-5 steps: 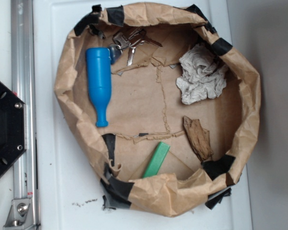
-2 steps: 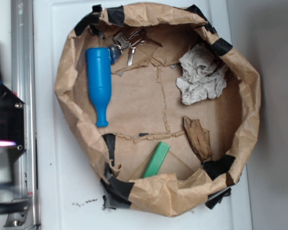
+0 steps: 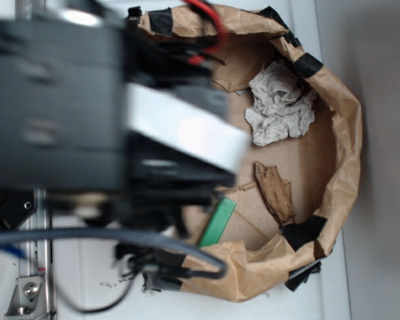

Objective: Grab the wood chip.

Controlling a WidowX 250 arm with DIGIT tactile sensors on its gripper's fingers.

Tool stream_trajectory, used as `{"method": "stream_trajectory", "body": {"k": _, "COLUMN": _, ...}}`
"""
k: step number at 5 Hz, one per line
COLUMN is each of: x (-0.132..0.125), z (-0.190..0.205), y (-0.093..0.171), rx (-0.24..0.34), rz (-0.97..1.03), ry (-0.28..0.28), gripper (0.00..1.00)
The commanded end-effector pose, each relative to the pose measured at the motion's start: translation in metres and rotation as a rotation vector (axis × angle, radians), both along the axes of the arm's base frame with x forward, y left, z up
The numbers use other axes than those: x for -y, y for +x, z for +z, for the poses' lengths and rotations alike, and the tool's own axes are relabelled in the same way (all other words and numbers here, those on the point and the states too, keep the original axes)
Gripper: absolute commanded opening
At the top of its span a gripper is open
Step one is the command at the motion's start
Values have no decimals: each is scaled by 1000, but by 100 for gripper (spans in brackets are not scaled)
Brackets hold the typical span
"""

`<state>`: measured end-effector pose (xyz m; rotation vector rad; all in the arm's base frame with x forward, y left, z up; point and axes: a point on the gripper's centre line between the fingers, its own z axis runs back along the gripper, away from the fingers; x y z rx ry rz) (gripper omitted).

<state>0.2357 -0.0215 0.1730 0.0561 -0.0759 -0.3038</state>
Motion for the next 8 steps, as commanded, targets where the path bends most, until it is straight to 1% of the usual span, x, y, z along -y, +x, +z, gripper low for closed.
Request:
{"method": "stream_trajectory", "body": {"k": 1, "x": -21, "z": -29, "y": 45, "rx": 68, "rz": -158, "ry": -16, "gripper": 100}}
{"method": "stream_trajectory", "body": {"k": 2, "x": -20, "z": -47, "y": 58, "rx": 93, "rz": -248, "ry": 40, "gripper": 100}}
{"method": "stream_trajectory", "body": {"k": 3, "x": -12, "z": -75, "y": 73, "rx": 80, "rz": -313, "ry": -9, "gripper": 100}}
{"method": "stream_trajectory", "body": {"k": 4, "x": 11, "z": -94, "y": 78, "rx": 72, "rz": -325, "ry": -48, "gripper": 100}}
{"method": "stream_trajectory", "body": {"k": 5, "x": 26, "z": -118, "y": 86, "rx": 88, "rz": -307, "ry": -63, "gripper": 100}}
{"method": "stream_trajectory", "body": {"k": 6, "x": 37, "z": -145, "y": 96, "rx": 87, "rz": -305, "ry": -57, "gripper": 100}}
{"method": "stream_trajectory", "body": {"k": 7, "x": 42, "z": -169, "y": 99, "rx": 121, "rz": -337, "ry": -6, "gripper": 100}}
{"method": "stream_trajectory", "body": {"k": 8, "x": 39, "z": -179, "y": 96, "rx": 107, "rz": -313, "ry": -10, "gripper": 0}}
